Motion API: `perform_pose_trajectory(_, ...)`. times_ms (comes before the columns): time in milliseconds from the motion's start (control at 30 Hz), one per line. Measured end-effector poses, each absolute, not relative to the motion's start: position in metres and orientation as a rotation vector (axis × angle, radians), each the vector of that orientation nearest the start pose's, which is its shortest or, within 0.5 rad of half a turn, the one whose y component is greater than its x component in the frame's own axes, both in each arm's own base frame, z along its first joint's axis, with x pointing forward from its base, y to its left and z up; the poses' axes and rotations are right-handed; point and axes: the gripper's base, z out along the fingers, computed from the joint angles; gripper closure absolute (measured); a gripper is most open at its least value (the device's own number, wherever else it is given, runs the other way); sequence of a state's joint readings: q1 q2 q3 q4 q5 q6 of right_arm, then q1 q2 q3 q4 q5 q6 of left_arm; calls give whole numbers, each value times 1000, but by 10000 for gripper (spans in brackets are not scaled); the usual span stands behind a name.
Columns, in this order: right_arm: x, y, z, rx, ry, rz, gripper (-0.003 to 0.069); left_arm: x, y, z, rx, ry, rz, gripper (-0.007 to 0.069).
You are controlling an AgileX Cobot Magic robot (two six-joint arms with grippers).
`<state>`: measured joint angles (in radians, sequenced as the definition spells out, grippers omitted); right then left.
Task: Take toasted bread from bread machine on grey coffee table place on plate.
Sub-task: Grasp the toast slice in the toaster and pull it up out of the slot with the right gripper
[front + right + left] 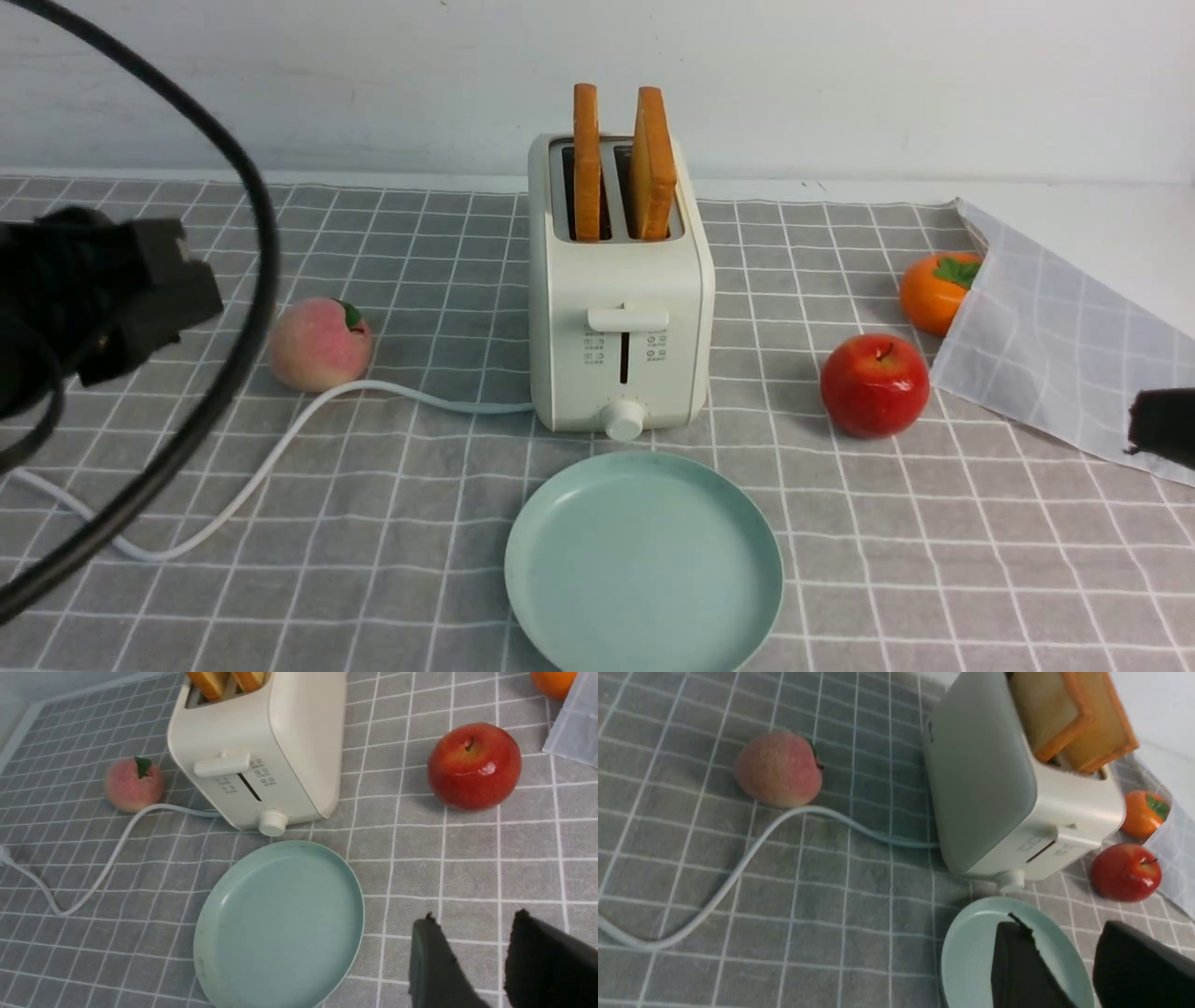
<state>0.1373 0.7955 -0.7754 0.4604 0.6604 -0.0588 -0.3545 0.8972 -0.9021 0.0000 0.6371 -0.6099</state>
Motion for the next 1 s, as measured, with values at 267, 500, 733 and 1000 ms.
perform_pose_trajectory(267, 183, 56, 331, -13, 2215, 581, 419, 188, -70, 341, -215, 2308, -477, 386)
perform_pose_trajectory(500, 200, 66, 322, -95, 2313, 628, 419, 199, -76, 330, -180, 2362, -458, 386)
perform_pose_trajectory(733, 211, 68, 309, -97, 2378, 628, 419, 199, -77, 330, -188, 2363, -477, 386)
perform_pose_trajectory(1000, 214, 68, 309, -91, 2371, 622, 419, 198, -79, 331, -210, 2363, -518, 386)
